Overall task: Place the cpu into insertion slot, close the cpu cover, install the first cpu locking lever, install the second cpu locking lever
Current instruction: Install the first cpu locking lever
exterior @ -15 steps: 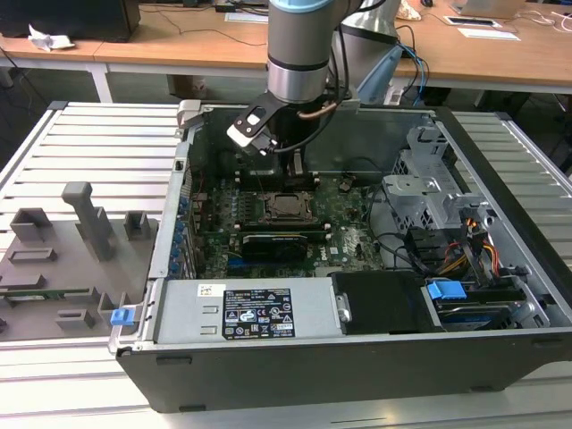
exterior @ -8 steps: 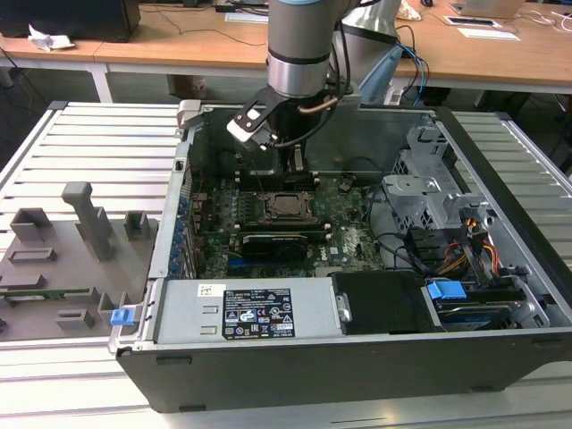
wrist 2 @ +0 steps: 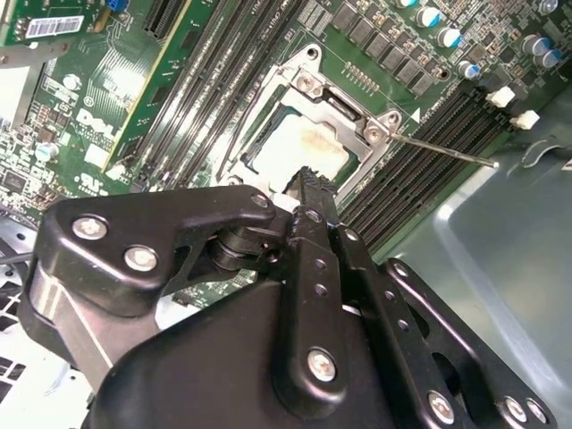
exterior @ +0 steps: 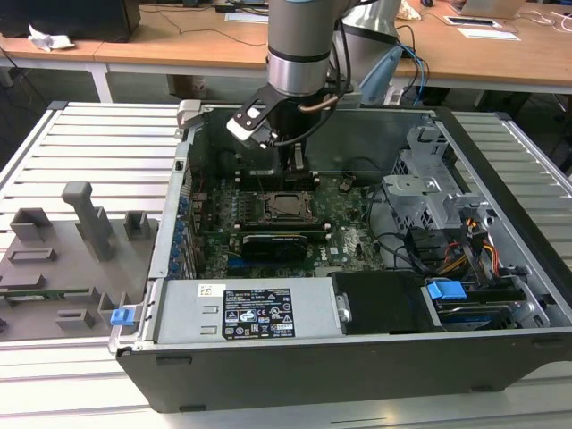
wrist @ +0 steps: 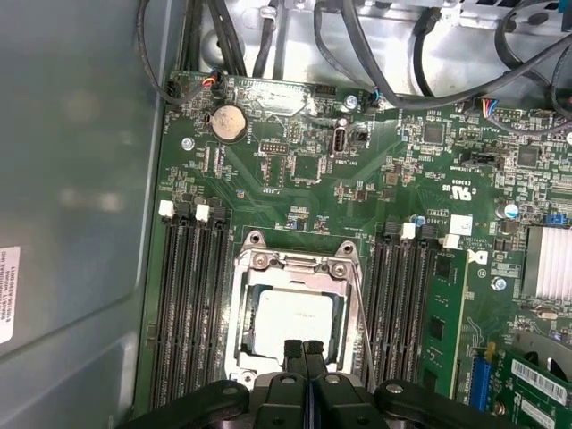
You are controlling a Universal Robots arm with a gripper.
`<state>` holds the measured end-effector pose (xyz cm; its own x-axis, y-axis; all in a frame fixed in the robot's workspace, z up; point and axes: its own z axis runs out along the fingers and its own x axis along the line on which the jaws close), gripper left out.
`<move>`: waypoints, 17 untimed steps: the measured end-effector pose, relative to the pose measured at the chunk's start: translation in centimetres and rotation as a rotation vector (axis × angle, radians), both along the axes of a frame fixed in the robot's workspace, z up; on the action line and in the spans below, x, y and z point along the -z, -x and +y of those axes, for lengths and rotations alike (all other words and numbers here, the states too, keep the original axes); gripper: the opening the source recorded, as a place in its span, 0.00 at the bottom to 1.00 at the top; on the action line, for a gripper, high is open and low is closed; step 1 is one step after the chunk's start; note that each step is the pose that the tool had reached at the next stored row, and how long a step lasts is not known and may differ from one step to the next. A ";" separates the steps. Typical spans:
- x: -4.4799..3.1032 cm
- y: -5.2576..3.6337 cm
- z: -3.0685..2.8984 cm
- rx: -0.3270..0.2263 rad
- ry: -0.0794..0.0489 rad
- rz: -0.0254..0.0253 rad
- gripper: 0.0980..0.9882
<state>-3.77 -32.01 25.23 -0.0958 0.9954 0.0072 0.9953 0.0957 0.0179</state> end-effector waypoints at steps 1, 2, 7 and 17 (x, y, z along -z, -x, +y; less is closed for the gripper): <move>-0.11 0.00 0.00 0.000 0.000 0.0000 0.01; -0.31 0.00 0.00 0.000 0.000 0.0000 0.01; -1.58 0.00 0.00 0.000 0.000 0.0000 0.01; -1.68 0.00 0.00 -0.178 0.000 0.0000 0.01</move>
<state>-3.77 -32.01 26.90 -0.2707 0.9626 0.0068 0.9625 0.2706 0.0178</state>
